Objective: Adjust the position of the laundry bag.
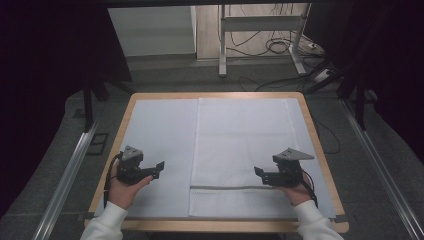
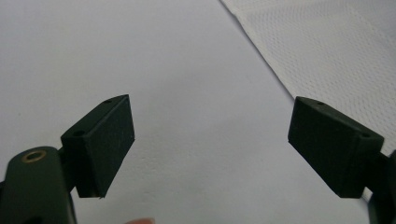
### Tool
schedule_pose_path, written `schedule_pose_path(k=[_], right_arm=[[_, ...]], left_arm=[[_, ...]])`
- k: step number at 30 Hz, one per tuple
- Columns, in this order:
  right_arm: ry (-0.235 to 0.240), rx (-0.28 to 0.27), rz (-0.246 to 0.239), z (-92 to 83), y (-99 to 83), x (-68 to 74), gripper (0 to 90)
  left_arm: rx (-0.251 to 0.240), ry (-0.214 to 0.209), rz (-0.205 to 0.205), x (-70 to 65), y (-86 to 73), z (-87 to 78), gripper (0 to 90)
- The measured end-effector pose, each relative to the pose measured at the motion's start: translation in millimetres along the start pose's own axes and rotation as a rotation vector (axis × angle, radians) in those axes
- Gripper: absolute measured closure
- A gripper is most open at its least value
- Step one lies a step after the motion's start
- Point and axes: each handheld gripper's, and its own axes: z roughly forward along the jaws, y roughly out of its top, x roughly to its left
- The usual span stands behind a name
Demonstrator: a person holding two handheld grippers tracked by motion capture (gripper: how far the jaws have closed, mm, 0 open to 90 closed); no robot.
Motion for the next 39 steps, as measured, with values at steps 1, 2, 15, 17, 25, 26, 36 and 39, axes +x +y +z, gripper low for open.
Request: schedule_pose_path(k=[1, 2, 15, 17, 25, 26, 36, 39], right_arm=[[0.001, 0.001, -0.005, -0.7, -0.2, 0.1, 15.6], [0.003, 0.003, -0.005, -1.7, -0.5, 0.5, 15.6], [0.01, 0.002, -0.028, -3.8, 5.6, 6.2, 15.6], [0.02, -0.003, -0.025, -2.1, 8.1, 7.5, 15.7], [0.053, -0.008, -0.014, 0.2, 12.9, 9.0, 16.2], [0.05, -0.007, -0.021, -0.4, 12.8, 9.6, 16.4], [-0.002, -0.015, -0.033, -9.8, 7.7, 0.3, 17.8], [-0.013, -0.019, -0.025, -10.9, 8.6, -2.4, 17.8]], left_arm=[[0.0, -0.001, -0.002, -1.1, 0.5, 0.8, 14.6], [0.002, -0.004, -0.002, -2.0, 0.6, 1.8, 14.8], [-0.025, -0.077, 0.049, -7.2, -8.6, -1.6, 15.3], [-0.02, -0.077, 0.05, -7.3, -9.2, -5.5, 15.9], [-0.012, -0.05, -0.019, -7.1, -6.2, -14.9, 18.0], [-0.007, -0.048, -0.026, -8.3, -5.2, -14.5, 18.0], [0.0, -0.04, 0.016, -26.0, 6.7, -7.3, 19.1], [0.008, -0.044, 0.015, -28.4, 10.8, -5.2, 20.6]])
